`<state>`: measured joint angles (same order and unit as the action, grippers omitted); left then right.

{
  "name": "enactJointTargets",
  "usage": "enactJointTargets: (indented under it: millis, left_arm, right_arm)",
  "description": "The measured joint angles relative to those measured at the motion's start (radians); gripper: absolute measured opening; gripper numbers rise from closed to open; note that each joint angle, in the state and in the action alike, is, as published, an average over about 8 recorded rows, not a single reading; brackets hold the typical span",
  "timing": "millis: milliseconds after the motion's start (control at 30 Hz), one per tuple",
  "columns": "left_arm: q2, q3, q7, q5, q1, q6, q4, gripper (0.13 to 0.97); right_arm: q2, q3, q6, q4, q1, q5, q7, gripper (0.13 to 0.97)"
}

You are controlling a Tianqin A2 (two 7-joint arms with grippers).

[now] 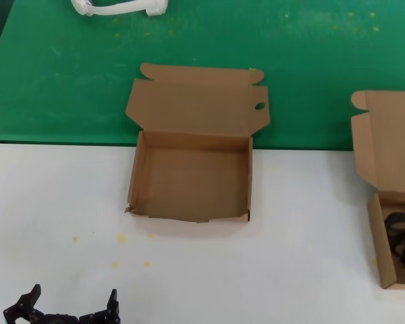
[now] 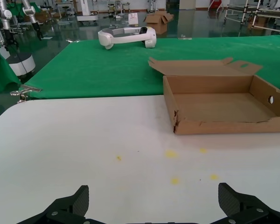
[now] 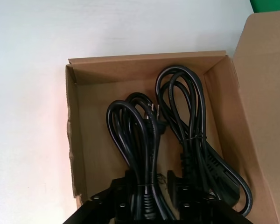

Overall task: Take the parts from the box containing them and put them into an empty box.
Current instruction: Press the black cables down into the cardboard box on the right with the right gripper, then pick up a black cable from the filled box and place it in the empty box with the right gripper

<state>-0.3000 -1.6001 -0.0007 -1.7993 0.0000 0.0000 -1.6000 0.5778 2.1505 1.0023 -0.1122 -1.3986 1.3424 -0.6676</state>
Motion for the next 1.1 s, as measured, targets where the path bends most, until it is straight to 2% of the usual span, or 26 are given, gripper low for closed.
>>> enactJointTargets:
  millis: [67, 333, 633, 800, 1100]
  left_arm:
    - [0.000, 0.000, 0.000, 0.000, 0.000, 0.000, 0.000, 0.966]
    - [0.000, 0.000, 0.000, 0.000, 0.000, 0.000, 0.000, 0.966]
    - [0.000, 0.000, 0.000, 0.000, 0.000, 0.000, 0.000, 0.966]
    - [0.000, 0.000, 0.000, 0.000, 0.000, 0.000, 0.000, 0.966]
    - [0.000, 0.000, 0.000, 0.000, 0.000, 0.000, 0.000, 0.966]
  right_arm:
    - [-0.004, 0.002, -0.004, 0.011, -0.006, 0.000, -0.002, 0.403]
    - [-0.014, 0.006, -0.015, 0.036, -0.022, 0.003, -0.007, 0.256]
    - [-0.010, 0.011, -0.003, 0.010, -0.027, 0.005, 0.019, 0.220]
    - [0.032, 0.011, 0.038, -0.136, 0.017, 0.001, 0.116, 0.219]
    - [0.168, -0.024, 0.117, -0.540, 0.151, -0.003, 0.379, 0.218]
